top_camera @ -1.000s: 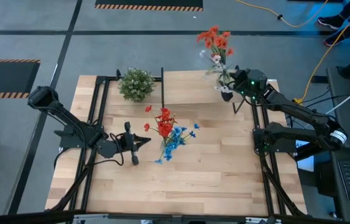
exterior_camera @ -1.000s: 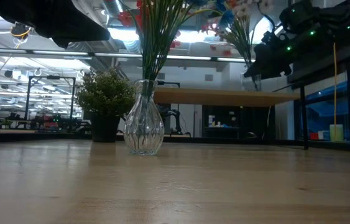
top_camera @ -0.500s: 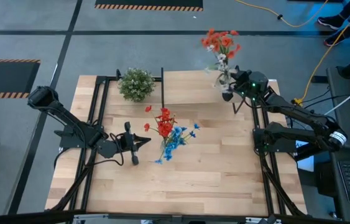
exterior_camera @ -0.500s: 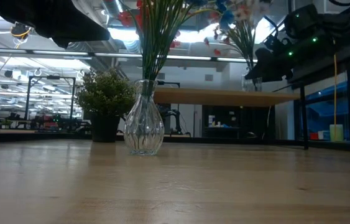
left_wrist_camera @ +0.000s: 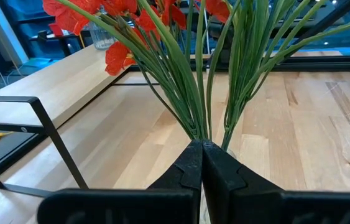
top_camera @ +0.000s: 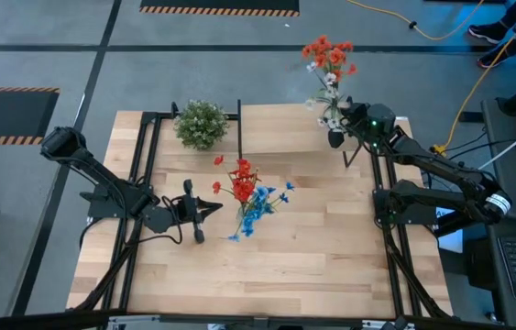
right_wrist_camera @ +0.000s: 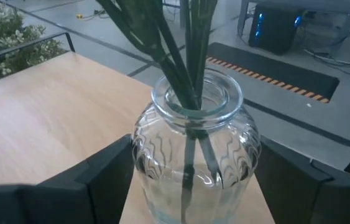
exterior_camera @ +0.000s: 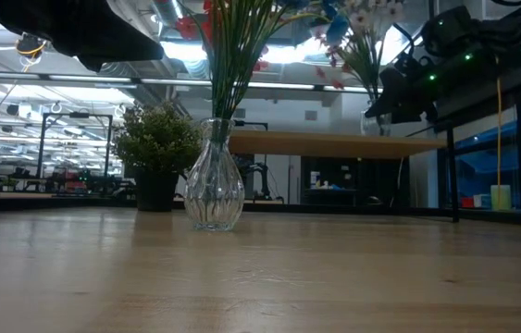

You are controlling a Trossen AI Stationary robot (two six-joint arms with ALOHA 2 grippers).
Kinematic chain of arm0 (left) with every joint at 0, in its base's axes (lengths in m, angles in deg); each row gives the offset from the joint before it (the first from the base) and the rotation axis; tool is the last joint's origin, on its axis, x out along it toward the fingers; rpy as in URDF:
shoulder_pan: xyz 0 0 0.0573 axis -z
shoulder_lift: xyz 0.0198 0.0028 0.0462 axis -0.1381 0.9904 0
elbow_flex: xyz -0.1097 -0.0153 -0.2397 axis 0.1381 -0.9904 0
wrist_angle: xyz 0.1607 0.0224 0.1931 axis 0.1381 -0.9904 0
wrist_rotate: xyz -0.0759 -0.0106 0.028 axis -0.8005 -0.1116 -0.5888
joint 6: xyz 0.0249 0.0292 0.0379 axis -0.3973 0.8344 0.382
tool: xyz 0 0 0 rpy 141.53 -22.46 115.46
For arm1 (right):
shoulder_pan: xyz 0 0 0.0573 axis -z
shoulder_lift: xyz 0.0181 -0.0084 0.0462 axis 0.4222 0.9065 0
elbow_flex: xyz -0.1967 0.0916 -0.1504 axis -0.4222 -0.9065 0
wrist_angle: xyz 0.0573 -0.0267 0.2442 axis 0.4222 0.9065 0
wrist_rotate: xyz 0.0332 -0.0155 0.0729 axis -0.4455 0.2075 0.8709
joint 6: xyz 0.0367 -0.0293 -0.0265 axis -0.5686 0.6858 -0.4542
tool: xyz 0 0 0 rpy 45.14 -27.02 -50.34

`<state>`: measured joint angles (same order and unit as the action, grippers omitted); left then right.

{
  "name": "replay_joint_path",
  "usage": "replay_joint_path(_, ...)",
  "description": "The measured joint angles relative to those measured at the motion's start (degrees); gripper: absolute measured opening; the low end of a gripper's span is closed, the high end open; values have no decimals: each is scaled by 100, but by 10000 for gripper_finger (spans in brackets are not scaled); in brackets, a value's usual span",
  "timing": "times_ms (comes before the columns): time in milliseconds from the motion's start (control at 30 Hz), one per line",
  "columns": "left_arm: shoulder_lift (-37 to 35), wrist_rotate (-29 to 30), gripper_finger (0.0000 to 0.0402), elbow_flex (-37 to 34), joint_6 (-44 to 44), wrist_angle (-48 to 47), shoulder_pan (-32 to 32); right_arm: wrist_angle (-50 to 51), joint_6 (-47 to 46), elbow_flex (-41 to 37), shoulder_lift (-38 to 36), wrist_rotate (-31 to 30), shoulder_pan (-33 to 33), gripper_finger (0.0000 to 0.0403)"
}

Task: Pick and place flowers into a vace then onto a shelf
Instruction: Put the top transparent vase on the shelf

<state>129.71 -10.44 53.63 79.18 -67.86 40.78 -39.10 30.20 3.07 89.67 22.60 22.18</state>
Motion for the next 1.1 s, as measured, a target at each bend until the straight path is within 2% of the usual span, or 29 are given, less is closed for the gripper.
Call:
replay_joint_path(133,0,0,1,0,0,-2,0,319,7,147,2,4,0,300)
replay_joint_path(700,0,0,1,0,0,-1,0,530,162,148,-181,17,0,304)
replay_joint_path(967,-1,0,1,0,0,-1,0,610,153,148,-219,15,0,278)
replay_joint_path(1100,-1,0,1,0,-1,-2,0,611,151,148,-221,13,0,309)
